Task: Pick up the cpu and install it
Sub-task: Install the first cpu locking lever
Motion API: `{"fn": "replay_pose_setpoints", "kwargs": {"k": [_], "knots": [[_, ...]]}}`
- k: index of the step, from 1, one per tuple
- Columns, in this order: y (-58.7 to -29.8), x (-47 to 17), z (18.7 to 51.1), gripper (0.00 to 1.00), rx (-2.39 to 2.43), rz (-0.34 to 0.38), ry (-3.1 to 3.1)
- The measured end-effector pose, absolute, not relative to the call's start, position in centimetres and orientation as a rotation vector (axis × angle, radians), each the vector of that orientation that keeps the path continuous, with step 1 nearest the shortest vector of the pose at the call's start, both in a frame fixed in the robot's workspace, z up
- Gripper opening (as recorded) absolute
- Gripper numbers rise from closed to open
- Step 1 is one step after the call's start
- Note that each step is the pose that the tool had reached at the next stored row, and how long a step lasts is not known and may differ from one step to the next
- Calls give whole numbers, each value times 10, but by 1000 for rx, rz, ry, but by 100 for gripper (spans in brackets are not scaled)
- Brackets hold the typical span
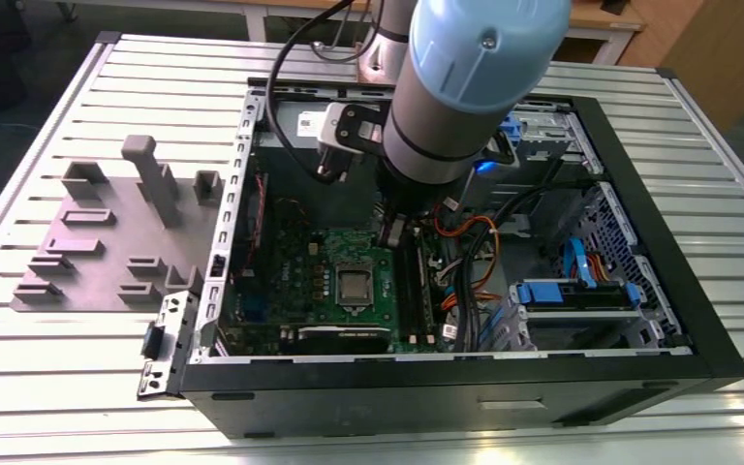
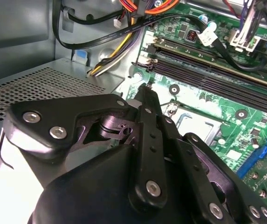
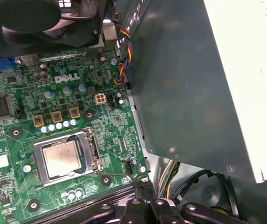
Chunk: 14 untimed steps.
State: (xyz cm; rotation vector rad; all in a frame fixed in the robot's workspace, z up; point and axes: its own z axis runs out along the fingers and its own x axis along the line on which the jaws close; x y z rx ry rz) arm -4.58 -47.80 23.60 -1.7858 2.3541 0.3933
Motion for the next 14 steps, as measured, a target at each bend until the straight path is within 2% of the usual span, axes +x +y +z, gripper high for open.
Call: {"fn": "replay_pose_setpoints", "kwargs": {"k": [14], "knots": [[-478, -46, 231, 11, -1784, 399, 2351]]}}
